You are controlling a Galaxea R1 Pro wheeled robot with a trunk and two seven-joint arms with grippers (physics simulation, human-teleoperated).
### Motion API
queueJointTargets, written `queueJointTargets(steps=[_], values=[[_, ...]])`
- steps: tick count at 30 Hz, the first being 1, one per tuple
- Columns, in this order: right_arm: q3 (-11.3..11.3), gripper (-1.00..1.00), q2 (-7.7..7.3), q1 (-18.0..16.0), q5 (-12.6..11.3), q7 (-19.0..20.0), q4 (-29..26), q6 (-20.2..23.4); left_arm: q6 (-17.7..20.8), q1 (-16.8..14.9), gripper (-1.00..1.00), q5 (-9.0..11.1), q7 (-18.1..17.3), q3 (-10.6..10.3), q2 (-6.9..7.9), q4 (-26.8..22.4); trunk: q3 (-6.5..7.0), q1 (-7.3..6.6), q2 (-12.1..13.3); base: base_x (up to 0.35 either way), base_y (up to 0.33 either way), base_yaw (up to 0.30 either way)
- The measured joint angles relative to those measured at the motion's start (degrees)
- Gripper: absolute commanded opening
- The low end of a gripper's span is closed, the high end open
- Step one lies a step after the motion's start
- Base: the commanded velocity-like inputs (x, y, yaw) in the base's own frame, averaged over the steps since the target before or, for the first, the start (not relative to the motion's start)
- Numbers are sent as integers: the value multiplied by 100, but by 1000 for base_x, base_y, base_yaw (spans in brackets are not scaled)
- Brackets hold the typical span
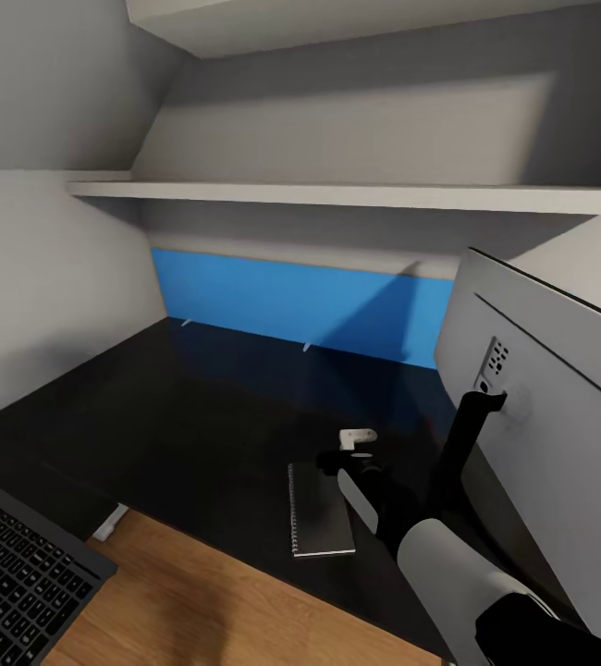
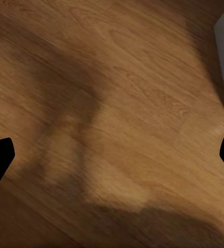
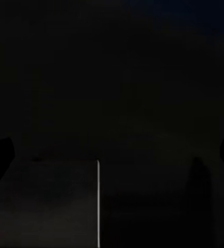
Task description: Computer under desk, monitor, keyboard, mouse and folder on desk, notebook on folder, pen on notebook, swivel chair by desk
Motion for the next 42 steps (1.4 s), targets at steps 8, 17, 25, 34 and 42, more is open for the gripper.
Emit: queueJointTargets(steps=[8,17,25,34,42], values=[[0,100,0,-4,0,-1,-7,-1,-5,0,100,-1,-7,0,11,1,0,0,0,0,0,0],[7,100,0,-1,0,-1,-9,-1,-9,0,100,-1,-8,3,17,2,0,0,0,7,0,0],[9,100,0,1,0,-1,-9,1,-9,0,100,-1,-8,7,17,2,0,-1,0,123,0,0],[9,100,0,-3,4,-6,-6,2,-10,0,100,-1,-8,9,18,2,0,0,0,41,6,0],[17,100,-1,-1,8,-8,-1,-1,-7,0,100,0,-8,9,18,2,0,0,0,-16,128,0]])
